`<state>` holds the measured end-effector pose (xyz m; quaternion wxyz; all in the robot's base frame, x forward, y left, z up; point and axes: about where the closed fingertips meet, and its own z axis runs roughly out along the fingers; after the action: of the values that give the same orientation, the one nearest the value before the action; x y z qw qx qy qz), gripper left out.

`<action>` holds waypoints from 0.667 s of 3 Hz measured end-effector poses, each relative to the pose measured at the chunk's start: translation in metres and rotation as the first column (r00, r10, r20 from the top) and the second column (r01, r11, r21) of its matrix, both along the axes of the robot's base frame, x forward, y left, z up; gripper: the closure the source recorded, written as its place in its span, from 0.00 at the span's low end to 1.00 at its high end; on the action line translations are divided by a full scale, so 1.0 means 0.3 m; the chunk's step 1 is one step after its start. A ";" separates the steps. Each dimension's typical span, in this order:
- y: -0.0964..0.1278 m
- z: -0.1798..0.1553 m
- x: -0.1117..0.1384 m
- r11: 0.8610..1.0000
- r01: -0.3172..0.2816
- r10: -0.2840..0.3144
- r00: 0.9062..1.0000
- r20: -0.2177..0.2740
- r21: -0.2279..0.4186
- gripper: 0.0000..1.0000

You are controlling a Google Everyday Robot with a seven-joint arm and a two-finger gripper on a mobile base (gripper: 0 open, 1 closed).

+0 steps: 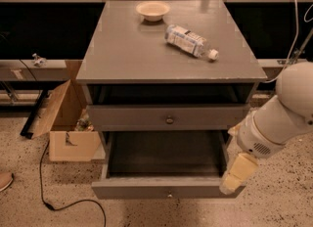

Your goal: Close middle drawer

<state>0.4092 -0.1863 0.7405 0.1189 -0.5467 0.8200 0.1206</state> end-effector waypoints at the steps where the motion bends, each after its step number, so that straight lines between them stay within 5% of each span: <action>1: -0.008 -0.065 -0.003 1.000 -0.001 0.002 1.000 -0.022 0.026 0.00; 2: -0.061 -0.262 -0.018 0.998 0.026 -0.023 0.999 -0.048 0.063 0.00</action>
Offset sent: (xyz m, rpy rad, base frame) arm 0.0035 -0.0409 -0.1679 0.1286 0.0434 -0.0881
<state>0.4037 -0.2046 0.6618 0.1181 -0.5294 0.8251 0.1580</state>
